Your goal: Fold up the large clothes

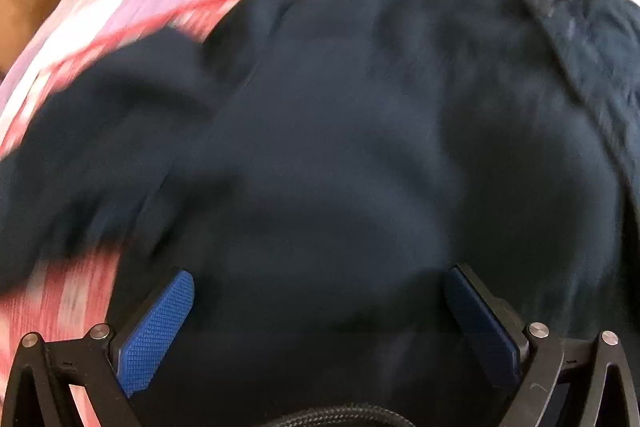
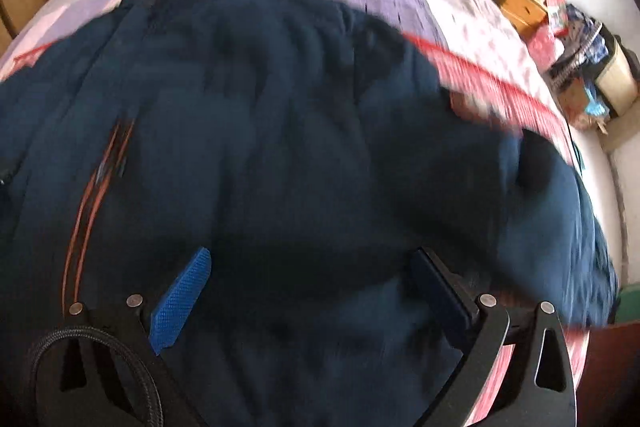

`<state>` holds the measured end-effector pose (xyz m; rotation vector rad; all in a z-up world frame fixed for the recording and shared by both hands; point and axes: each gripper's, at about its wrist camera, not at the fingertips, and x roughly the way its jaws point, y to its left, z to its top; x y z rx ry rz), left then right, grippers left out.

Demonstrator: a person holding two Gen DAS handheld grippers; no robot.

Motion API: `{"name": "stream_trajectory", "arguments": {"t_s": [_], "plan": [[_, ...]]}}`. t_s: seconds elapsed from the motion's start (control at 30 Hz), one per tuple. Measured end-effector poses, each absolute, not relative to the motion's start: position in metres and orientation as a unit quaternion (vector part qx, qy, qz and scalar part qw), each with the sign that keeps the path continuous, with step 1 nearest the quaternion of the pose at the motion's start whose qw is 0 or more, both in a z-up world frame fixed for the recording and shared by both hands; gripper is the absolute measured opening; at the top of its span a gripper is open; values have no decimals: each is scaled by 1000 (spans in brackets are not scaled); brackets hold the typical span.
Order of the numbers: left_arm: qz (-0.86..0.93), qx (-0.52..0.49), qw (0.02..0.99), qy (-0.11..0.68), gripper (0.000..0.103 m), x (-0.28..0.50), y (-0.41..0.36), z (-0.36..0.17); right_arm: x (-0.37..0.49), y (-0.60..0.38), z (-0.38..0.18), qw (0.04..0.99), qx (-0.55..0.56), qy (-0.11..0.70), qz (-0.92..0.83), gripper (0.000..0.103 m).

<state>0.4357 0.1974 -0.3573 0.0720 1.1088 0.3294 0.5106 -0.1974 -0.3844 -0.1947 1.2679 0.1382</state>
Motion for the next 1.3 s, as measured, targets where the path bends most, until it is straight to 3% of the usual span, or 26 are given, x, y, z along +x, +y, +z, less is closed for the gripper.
{"name": "stream_trajectory", "arguments": {"t_s": [0.37,0.67,0.9,1.17,1.3], "plan": [[212,-20,808,549,103,286,222,-346,356,-232,-364,793,-32,606,48,102],[166,49,868,465,103,195,139,-295,233,-241,-335,832,-73,545,73,102],[134,72,847,509,103,133,93,-325,153,-227,-352,819,-107,553,110,102],[210,61,808,548,103,65,143,-331,93,-308,-362,791,-60,607,49,102],[233,69,798,552,103,57,157,-321,86,-297,-344,811,-77,572,90,102]]}}
